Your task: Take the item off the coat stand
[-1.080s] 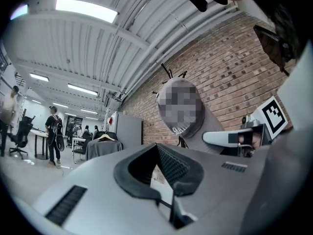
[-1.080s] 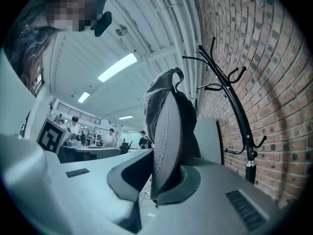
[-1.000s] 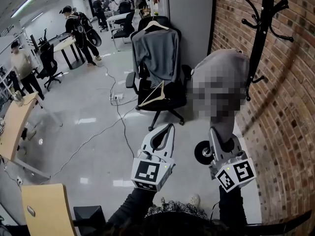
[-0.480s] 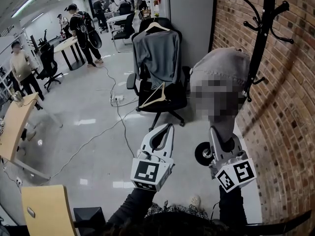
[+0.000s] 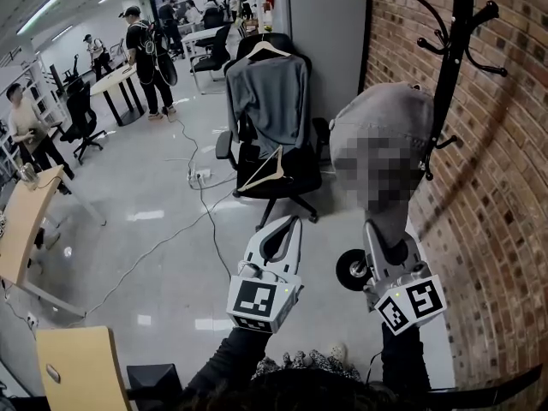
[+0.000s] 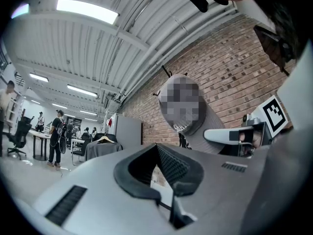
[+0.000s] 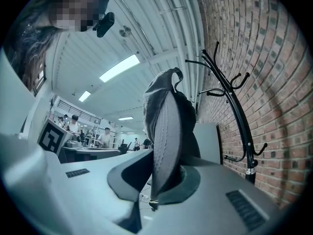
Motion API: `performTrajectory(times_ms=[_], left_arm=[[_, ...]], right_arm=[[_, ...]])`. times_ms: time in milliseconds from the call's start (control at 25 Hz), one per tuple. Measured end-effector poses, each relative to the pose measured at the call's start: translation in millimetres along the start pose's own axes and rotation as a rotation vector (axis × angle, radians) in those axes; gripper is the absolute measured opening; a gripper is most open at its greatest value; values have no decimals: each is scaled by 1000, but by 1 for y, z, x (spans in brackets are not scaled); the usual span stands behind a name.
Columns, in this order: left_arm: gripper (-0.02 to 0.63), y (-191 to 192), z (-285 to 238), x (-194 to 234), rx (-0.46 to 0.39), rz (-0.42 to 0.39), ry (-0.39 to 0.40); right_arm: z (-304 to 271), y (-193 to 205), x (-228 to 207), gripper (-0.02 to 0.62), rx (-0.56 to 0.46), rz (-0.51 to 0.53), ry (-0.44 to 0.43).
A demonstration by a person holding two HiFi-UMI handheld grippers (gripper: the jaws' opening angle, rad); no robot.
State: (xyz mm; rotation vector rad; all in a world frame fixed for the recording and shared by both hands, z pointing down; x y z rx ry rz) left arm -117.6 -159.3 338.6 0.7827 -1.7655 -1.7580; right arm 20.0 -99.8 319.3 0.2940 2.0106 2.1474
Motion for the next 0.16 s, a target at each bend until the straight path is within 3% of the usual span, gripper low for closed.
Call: performTrajectory(times_ms=[160], left_arm=[[8,0,-6,-3,3,-1,6]], right_arm=[[-1,-3,-5,31,-3,4,0]])
Point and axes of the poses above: the fingertips, and each gripper's own axes: z backward along the fingers, x to its left, y out of its underside, the point moved 2 cm from there along z, backward along the fingers, and after that the axes turned 7 degrees about x, right-handed, at the moved point
